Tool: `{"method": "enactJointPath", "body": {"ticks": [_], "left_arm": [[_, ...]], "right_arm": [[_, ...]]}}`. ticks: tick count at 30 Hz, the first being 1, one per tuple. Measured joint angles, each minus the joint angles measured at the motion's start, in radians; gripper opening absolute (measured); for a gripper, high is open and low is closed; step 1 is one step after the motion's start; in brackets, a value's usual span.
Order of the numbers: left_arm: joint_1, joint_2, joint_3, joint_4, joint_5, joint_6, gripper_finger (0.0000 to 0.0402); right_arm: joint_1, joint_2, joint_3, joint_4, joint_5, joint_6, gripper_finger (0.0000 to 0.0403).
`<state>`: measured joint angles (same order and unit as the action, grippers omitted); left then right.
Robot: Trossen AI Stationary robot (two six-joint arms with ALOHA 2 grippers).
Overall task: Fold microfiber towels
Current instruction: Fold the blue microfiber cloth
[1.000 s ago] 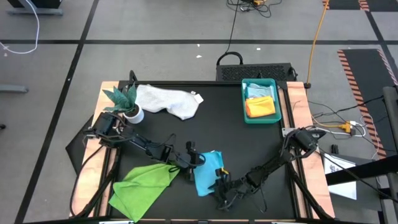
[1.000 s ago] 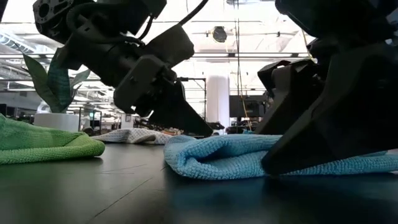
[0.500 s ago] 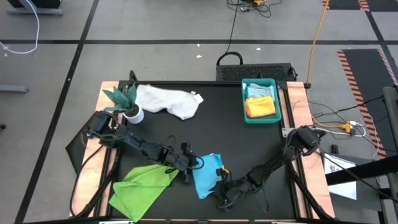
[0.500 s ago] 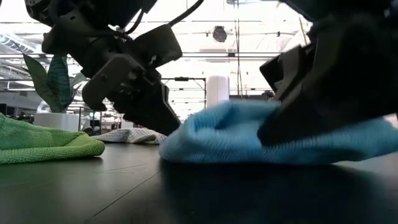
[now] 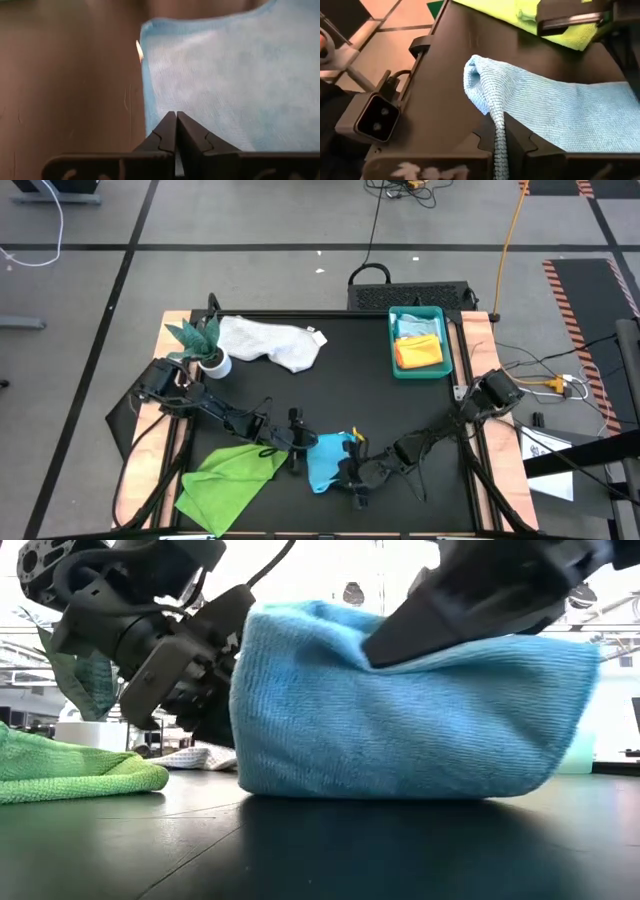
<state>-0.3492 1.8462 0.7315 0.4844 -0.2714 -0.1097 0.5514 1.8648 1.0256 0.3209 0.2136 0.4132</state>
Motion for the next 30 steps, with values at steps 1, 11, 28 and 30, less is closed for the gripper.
{"method": "enactJointPath", "body": {"ticks": [1,11,28,30], "left_arm": [[0.000,0.000,-0.005,-0.003,0.000,0.000,0.0015],[0.000,0.003,-0.006,0.001,0.000,-0.001,0.0018],[-0.049,0.024,-0.006,0.074,0.012,0.042,0.0016],[-0.059,0.010,-0.001,0.083,0.000,0.051,0.0008]], "right_arm": [[-0.012,0.000,0.000,0.000,-0.015,0.002,0.0008],[-0.109,-0.006,0.000,-0.045,-0.090,0.079,0.0008],[-0.123,-0.188,-0.085,-0.154,-0.092,0.124,0.0008],[-0.130,-0.192,-0.115,-0.133,-0.097,0.146,0.0009]]}}
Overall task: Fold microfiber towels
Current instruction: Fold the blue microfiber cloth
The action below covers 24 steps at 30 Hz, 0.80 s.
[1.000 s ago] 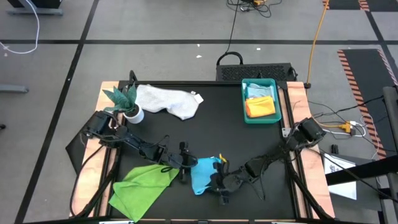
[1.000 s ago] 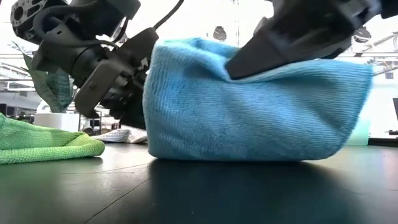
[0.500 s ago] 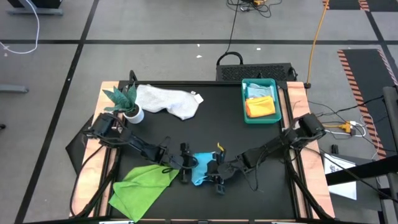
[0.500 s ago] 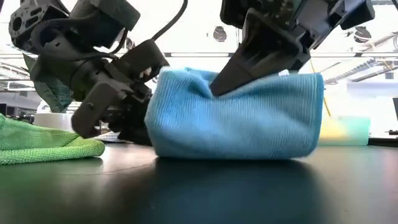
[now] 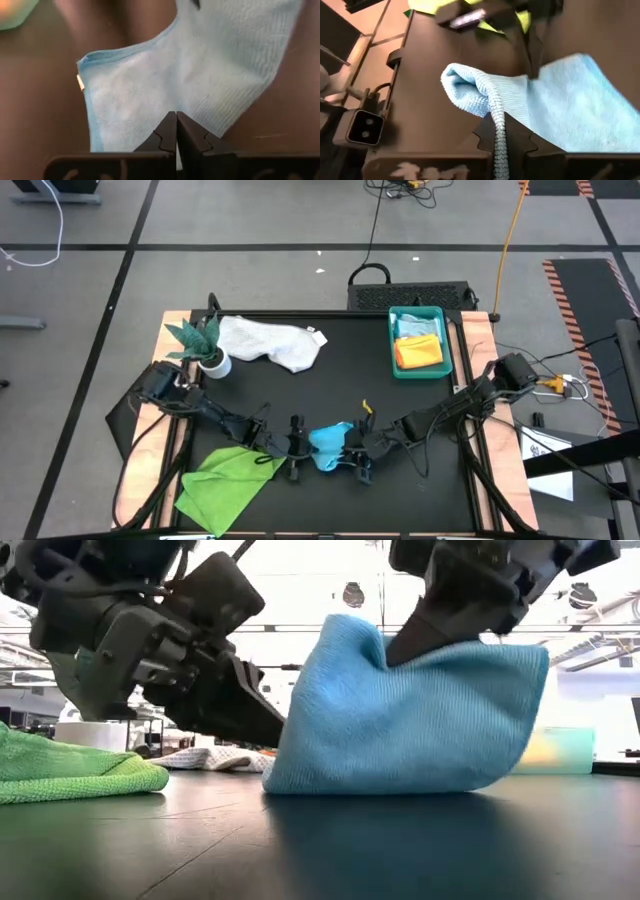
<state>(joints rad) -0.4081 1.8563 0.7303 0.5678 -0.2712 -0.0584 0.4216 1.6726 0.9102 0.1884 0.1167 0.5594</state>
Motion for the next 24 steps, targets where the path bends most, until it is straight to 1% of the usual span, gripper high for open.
{"method": "enactJointPath", "body": {"ticks": [2,4,8,11,15,20,24], "left_arm": [[-0.013,-0.028,-0.005,-0.042,-0.035,0.009,0.0004],[-0.017,-0.032,-0.001,-0.032,-0.056,0.006,0.0006],[-0.008,-0.025,-0.003,-0.071,-0.086,0.003,0.0017],[0.011,-0.016,-0.003,-0.117,-0.095,-0.023,0.0015],[0.034,-0.017,-0.003,-0.122,-0.093,-0.074,0.0003],[0.039,-0.017,-0.003,-0.125,-0.089,-0.081,0.0015],[0.039,-0.017,-0.003,-0.125,-0.075,-0.082,0.0005]], "right_arm": [[-0.011,0.001,-0.037,0.052,-0.034,0.014,0.0009],[-0.022,0.001,-0.076,0.119,-0.063,0.033,0.0009],[-0.035,0.001,-0.131,0.219,-0.072,0.047,0.0009],[-0.041,0.001,-0.141,0.227,-0.095,0.056,0.0009],[-0.042,0.001,-0.141,0.242,-0.096,0.055,0.0009],[-0.042,0.001,-0.141,0.251,-0.096,0.050,0.0009],[-0.042,0.001,-0.141,0.249,-0.097,0.054,0.0009]]}}
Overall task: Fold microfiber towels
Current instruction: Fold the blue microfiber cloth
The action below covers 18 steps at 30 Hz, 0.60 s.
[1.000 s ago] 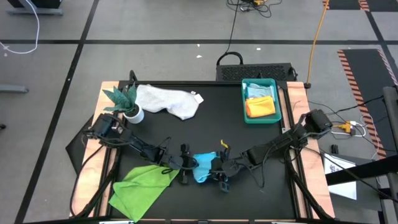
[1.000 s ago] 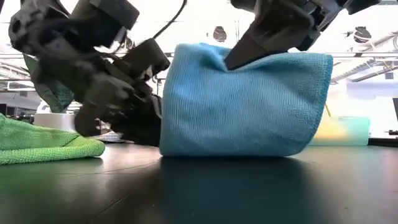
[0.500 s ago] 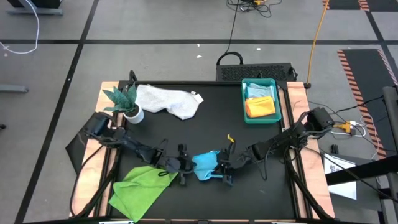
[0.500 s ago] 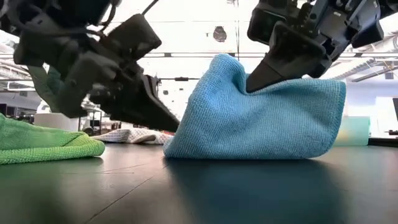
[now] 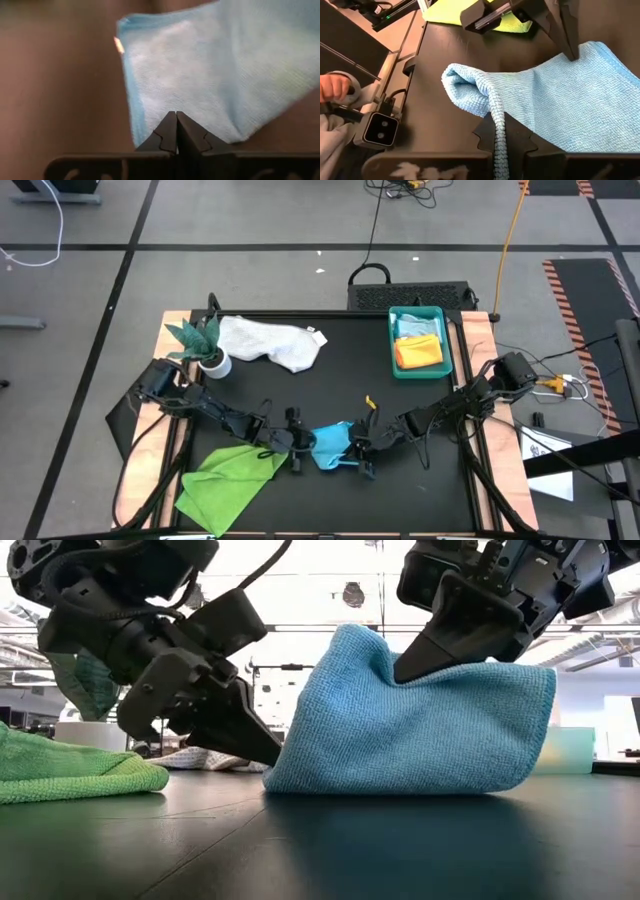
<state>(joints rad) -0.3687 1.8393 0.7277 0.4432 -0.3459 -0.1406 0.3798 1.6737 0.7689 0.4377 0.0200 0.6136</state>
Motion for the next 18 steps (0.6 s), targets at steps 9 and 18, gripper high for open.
{"method": "enactJointPath", "body": {"ticks": [9,18], "left_arm": [[-0.050,-0.117,0.000,-0.168,-0.040,-0.006,0.0004],[-0.003,0.006,-0.009,-0.027,-0.046,-0.005,0.0013]], "right_arm": [[0.000,0.000,0.000,-0.002,0.000,-0.016,0.0009],[-0.011,0.005,0.000,0.006,0.000,-0.022,0.0009]]}}
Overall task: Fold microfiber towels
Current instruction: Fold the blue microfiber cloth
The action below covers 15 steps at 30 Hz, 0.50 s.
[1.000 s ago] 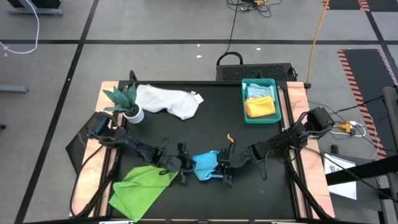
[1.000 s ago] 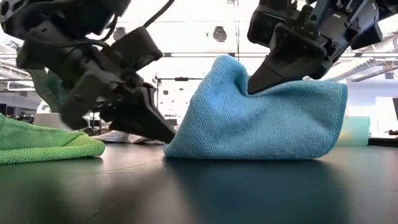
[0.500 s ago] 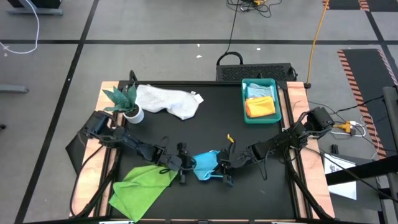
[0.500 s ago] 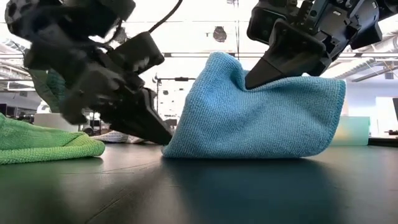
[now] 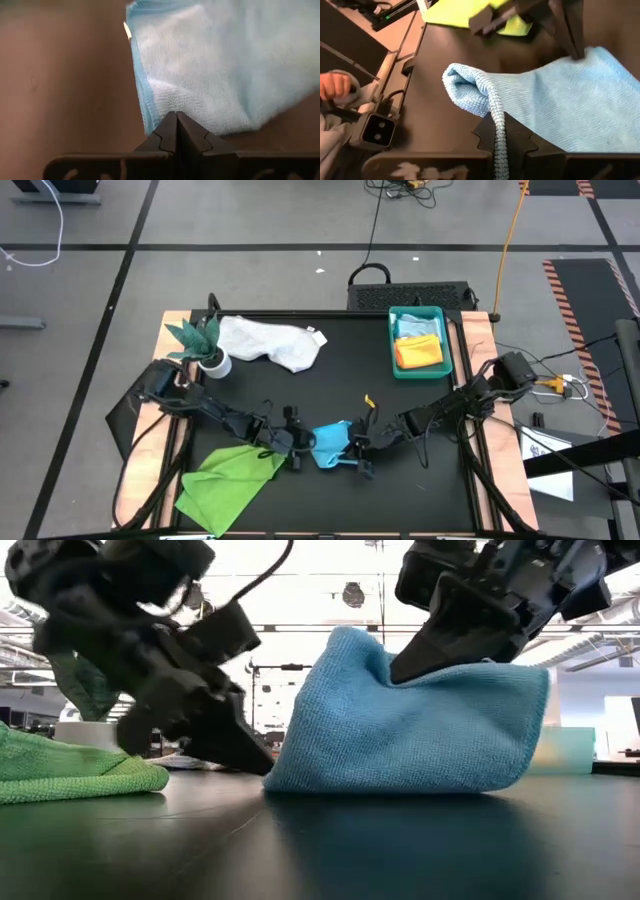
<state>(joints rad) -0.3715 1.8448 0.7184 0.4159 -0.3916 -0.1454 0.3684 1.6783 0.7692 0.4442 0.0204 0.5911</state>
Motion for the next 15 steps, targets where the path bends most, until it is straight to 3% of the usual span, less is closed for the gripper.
{"method": "enactJointPath", "body": {"ticks": [7,15], "left_arm": [[0.053,0.082,0.003,0.129,-0.001,0.009,0.0011],[0.043,0.091,0.001,0.182,0.035,0.044,0.0003]], "right_arm": [[-0.038,0.005,0.002,0.028,-0.076,-0.003,0.0009],[-0.088,0.001,0.053,-0.016,-0.179,-0.029,0.0009]]}}
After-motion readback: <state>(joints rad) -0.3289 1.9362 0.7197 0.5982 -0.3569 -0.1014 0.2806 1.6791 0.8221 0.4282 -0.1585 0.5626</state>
